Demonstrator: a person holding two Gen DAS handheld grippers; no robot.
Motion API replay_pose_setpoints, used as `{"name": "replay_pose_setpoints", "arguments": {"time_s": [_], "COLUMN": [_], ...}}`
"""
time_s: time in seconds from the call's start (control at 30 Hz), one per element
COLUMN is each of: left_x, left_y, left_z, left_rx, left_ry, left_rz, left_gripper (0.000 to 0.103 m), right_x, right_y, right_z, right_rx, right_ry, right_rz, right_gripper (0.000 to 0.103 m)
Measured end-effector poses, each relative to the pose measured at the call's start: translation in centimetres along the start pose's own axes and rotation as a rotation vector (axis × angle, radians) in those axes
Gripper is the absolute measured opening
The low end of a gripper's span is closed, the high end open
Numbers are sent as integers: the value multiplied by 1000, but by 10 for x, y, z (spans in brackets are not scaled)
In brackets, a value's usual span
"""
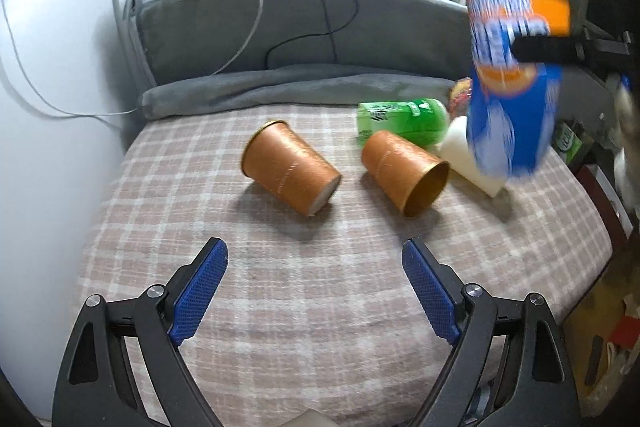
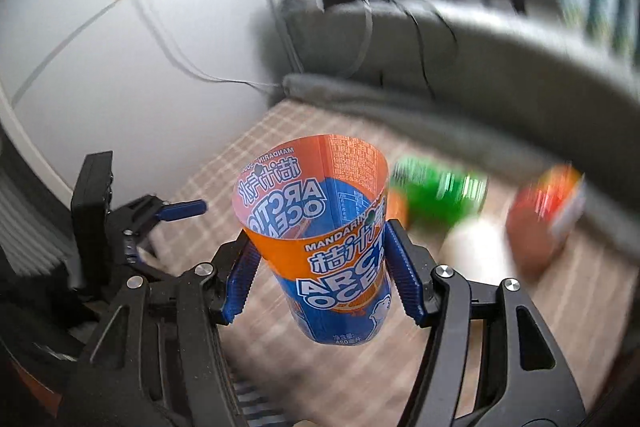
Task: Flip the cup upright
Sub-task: 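Carry the can toward the left gripper and lower it between its fingers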
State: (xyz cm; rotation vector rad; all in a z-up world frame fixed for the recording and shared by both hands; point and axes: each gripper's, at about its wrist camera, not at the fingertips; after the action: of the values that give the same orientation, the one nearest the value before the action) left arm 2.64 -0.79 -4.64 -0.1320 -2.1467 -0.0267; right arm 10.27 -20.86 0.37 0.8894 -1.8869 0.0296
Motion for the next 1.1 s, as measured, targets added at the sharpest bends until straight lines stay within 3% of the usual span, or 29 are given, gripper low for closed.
{"name": "replay_pose_setpoints", "arguments": {"time_s": [0.1, 0.4, 0.67, 0.8, 1.03, 1.1], "left_x": [1, -1, -11, -22, -34, -38], "left_y": [-6, -25, -47, -53, -64, -69], "left_z": [1, -2, -5, -8, -12, -15], "left_rx": [-18, -55, -88, -80, -69, -66], "left_ry": [5, 54, 100, 157, 256, 280], "left_rz": [23, 130, 188, 231, 304, 324], "left_gripper": [89, 89, 89, 89, 89, 81], "right_x": [-12, -51, -59, -61, -47, -40], "right_y": [-26, -66, -78, -83, -95, -97], "right_z": [31, 85, 77, 71, 75, 80], "right_rx": [-198, -465, -504, -488, -487, -484], "right_ry": [18, 69, 67, 59, 12, -7], "right_rz": [-103, -174, -190, -135, -134, -131], "right_gripper": [63, 63, 67, 68, 69, 69]}}
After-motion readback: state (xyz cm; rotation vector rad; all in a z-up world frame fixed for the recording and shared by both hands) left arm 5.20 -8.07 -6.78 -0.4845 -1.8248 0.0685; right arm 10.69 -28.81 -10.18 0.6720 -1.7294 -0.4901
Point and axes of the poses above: each gripper's, at about its wrist camera, not at the fingertips, and x roughly against the way its jaws point, y to its left, z to its underside, and after that the axes turned 10 degrees about y, right-handed
